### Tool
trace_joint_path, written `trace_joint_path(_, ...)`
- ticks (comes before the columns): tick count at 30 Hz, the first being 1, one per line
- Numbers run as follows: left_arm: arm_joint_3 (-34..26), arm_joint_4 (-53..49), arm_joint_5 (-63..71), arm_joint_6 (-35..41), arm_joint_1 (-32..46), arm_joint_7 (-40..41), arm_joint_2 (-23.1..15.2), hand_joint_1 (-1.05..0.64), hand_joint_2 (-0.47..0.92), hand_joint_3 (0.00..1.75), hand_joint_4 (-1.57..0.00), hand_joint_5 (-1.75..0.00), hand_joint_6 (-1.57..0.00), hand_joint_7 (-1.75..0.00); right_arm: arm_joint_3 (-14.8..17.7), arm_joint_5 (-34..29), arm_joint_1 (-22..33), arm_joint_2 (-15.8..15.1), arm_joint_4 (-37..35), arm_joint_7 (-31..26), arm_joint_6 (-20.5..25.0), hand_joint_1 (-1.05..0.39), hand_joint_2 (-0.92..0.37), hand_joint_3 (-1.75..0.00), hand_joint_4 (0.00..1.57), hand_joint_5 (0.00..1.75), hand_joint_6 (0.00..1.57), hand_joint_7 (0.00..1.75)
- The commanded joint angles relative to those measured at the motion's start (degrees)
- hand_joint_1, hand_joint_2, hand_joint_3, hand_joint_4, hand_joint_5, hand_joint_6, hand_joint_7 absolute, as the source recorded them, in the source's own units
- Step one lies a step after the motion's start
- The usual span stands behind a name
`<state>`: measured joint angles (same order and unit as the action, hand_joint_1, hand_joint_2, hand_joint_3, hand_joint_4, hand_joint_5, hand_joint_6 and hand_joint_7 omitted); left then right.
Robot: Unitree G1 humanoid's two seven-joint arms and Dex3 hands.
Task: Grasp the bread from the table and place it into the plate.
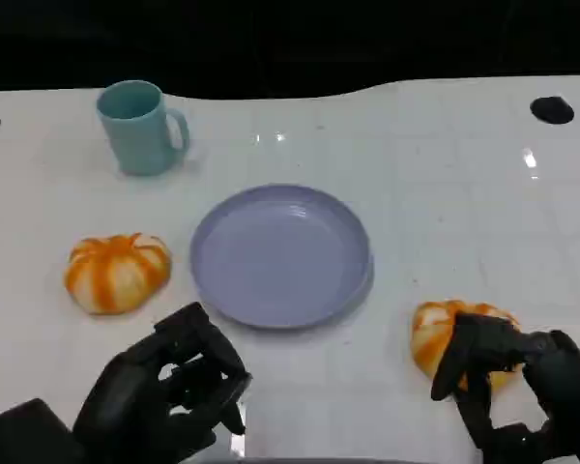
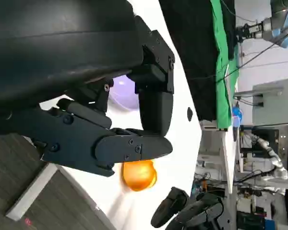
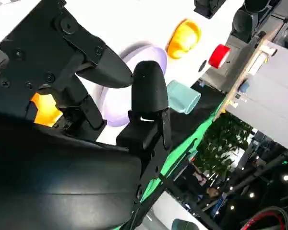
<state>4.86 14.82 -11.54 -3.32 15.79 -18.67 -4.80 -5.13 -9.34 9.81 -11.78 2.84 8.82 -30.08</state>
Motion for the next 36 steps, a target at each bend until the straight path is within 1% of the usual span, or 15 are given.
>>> trace_joint_path(1, -0.3, 0.5, -0.2, 0.1, 0.2, -0.1, -0.7, -0.48, 0.92, 0.43, -0.69, -1.75, -0.47, -1.68, 0.3, 0.1, -0.3, -0.2, -0.1, -0.4, -0.3, -0.2, -0.24, -1.52, 1.0, 1.75, 0.83, 1.53)
trace_joint_path(14, -0.4, 0.5, 0.0, 0.4, 0.2, -0.1, -0.9, -0.48, 0.92, 0.43, -0.69, -1.75, -0.47, -1.69, 0.3, 0.1, -0.1, -0.2, 0.5, -0.3, 0.3, -0.16, -0.22, -1.55, 1.0, 1.75, 0.84, 1.52)
trace_joint_path(20, -0.4, 0.6, -0.2, 0.5, 0.2, -0.1, -0.8, -0.48, 0.92, 0.43, -0.69, -1.75, -0.47, -1.69, 0.2, -0.1, -0.1, -0.3, 0.7, -0.2, 0.8, -0.16, -0.22, -1.55, 0.99, 1.75, 0.84, 1.52)
trace_joint_path(29, -0.5, 0.3, -0.3, 0.0, 0.2, -0.3, -0.9, -0.48, 0.92, 0.43, -0.69, -1.75, -0.47, -1.69, 0.3, 0.1, -0.2, -0.3, 0.4, -0.2, 0.4, -0.17, -0.22, -1.55, 0.99, 1.75, 0.83, 1.52)
trace_joint_path(33, -0.5, 0.4, -0.3, 0.1, 0.2, -0.3, -0.9, -0.48, 0.92, 0.43, -0.68, -1.75, -0.46, -1.69, 0.6, 0.0, -0.2, 0.0, 0.9, -0.8, 0.6, -0.16, -0.23, -1.52, 0.96, 1.75, 0.82, 1.48)
trace_joint_path(34, -0.5, 0.4, -0.3, 0.0, 0.1, -0.3, -0.9, -0.48, 0.92, 0.43, -0.68, -1.75, -0.46, -1.69, 0.7, 0.4, -0.1, 0.2, 1.2, -0.8, 1.1, -0.15, -0.24, -1.5, 0.95, 1.75, 0.82, 1.45)
trace_joint_path(36, -0.5, 0.3, -0.3, 0.0, 0.1, -0.4, -0.9, -0.47, 0.92, 0.43, -0.68, -1.75, -0.46, -1.68, 0.9, 0.9, -0.1, 0.4, 1.9, -0.7, 2.2, -0.12, -0.26, -1.48, 0.88, 1.7, 0.8, 1.34)
